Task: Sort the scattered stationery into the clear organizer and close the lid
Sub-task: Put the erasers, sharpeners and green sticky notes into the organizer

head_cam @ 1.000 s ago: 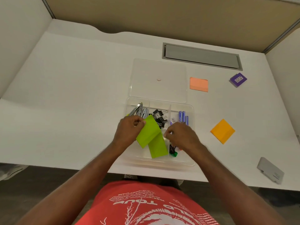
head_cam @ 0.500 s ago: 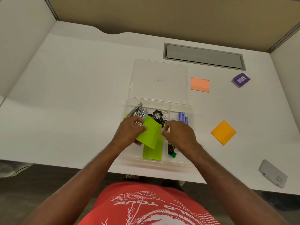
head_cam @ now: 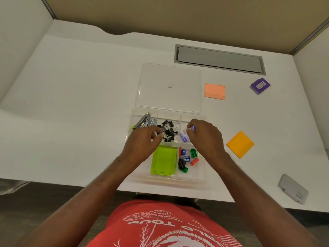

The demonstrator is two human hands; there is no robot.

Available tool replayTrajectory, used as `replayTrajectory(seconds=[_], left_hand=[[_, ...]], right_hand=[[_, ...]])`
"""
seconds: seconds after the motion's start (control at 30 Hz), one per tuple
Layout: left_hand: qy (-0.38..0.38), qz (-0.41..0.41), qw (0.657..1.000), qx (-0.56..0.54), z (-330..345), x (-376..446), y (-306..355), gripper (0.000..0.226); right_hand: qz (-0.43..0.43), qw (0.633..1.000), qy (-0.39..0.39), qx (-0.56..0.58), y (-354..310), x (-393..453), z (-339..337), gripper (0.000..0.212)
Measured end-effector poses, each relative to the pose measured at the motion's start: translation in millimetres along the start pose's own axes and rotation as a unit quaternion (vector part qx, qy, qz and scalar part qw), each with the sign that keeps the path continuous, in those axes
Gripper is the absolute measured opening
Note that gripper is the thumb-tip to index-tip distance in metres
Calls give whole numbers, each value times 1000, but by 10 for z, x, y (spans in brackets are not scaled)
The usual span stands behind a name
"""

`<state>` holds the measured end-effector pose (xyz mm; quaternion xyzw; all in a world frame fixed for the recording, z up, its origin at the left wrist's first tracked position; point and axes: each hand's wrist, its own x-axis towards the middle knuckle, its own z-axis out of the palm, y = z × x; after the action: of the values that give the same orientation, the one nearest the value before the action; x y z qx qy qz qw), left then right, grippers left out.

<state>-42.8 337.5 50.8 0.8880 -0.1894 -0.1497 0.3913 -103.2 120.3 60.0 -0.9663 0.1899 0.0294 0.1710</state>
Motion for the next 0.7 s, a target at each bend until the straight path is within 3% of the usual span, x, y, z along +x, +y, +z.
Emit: replayTrajectory(seconds=[0.13, 0.33, 0.5, 0.7], left_hand=[[3, 115, 993, 40, 194, 102, 199, 29], [-25, 200, 974, 100, 676, 380, 603, 58], [-67, 199, 958, 197, 1122, 595, 964, 71], [-139, 203, 911, 332, 1797, 648, 1260, 80]], right_hand=[[-23, 998, 2, -61, 206, 86, -51, 24], [-7, 994, -45, -102, 679, 200, -108, 56], [-12, 990, -37, -133, 1210, 250, -169, 65], [24, 992, -27, -122, 2068, 443, -208, 68]])
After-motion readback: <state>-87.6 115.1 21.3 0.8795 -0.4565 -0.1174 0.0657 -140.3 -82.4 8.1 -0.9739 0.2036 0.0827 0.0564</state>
